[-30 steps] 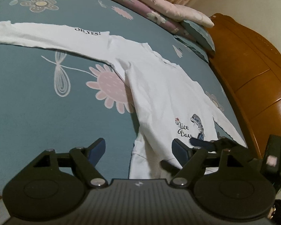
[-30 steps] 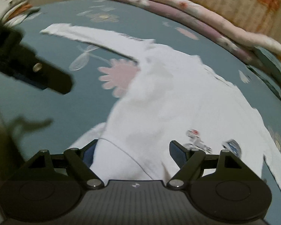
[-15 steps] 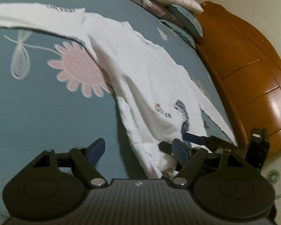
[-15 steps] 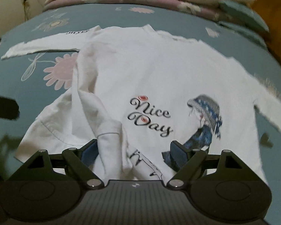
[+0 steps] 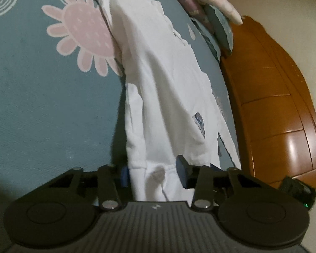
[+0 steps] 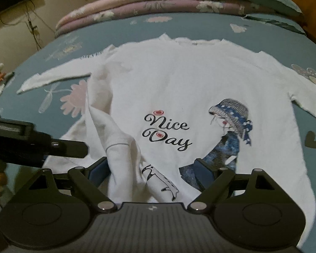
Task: Fold clothes
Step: 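Pull the hem corner with the left gripper to straighten the shirt body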
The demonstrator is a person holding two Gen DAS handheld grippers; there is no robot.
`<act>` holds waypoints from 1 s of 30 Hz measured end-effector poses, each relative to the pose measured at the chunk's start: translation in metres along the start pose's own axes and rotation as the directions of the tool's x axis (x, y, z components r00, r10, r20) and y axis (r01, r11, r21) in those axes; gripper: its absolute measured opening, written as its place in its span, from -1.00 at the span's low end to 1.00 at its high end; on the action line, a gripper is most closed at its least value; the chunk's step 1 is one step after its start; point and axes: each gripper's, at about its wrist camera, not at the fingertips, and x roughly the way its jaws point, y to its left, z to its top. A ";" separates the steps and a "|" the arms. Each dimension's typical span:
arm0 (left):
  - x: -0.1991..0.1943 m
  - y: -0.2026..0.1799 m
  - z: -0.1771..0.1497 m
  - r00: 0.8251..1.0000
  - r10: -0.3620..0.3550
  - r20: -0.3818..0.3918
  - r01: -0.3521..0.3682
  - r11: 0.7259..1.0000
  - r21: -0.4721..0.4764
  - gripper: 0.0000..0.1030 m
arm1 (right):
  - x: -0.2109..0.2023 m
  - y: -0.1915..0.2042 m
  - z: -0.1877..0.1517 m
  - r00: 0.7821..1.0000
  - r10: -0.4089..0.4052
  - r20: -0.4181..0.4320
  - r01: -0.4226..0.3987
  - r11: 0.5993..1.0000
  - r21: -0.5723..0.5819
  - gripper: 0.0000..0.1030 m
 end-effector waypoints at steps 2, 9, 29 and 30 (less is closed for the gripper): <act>0.002 0.000 -0.003 0.999 0.037 0.014 -0.038 0.999 0.012 -0.81 | -0.014 -0.002 -0.001 1.000 0.009 0.021 -0.009 1.000 -0.007 0.73; -0.013 -0.025 -0.009 0.986 0.156 0.061 -0.163 0.976 0.146 -0.86 | -0.067 -0.020 -0.010 0.992 -0.029 0.119 0.026 0.999 0.030 0.74; -0.107 -0.017 -0.004 0.935 0.285 0.213 -0.325 0.928 0.184 -0.92 | -0.116 -0.071 -0.034 0.973 -0.138 0.184 0.100 0.974 0.202 0.74; -0.106 -0.014 -0.004 0.935 0.289 0.208 -0.327 0.928 0.181 -0.92 | -0.118 -0.079 -0.036 0.971 -0.154 0.183 0.112 0.969 0.222 0.74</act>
